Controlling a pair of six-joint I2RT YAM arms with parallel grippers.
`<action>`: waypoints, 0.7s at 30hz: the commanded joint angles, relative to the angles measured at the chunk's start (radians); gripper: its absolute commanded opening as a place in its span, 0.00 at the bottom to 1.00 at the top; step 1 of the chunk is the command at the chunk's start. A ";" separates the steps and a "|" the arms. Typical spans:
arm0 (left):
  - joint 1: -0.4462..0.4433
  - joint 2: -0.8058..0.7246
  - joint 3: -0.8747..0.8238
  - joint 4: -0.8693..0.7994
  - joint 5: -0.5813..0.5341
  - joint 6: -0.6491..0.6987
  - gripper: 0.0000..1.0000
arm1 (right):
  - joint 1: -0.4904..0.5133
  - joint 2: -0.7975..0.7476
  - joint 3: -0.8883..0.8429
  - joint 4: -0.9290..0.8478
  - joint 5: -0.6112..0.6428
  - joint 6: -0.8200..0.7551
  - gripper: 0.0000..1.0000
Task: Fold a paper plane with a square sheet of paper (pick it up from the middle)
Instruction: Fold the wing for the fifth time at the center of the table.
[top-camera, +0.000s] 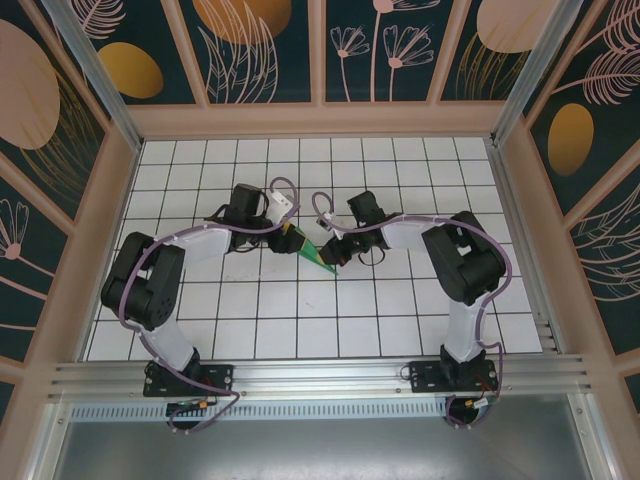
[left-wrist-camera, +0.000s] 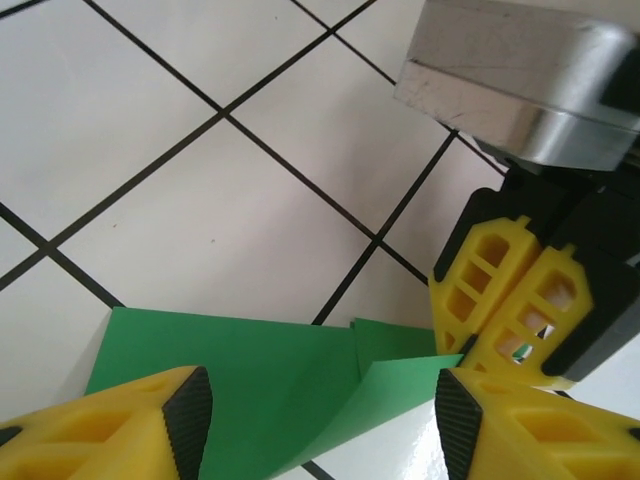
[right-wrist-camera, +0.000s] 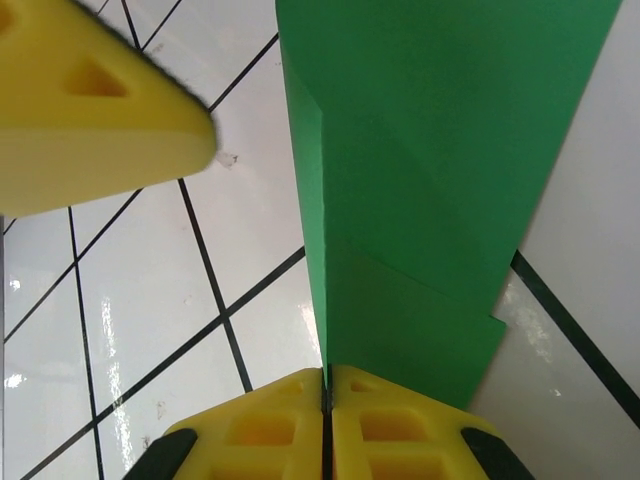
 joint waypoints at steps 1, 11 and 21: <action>-0.004 0.037 0.030 -0.048 0.017 0.019 0.61 | -0.001 0.023 0.033 -0.029 -0.045 -0.039 0.11; -0.004 0.055 0.100 -0.099 -0.034 0.060 0.61 | -0.001 0.035 0.043 -0.034 -0.051 -0.031 0.13; -0.005 0.117 0.165 -0.241 -0.010 0.119 0.57 | 0.000 0.044 0.040 -0.009 -0.076 -0.002 0.15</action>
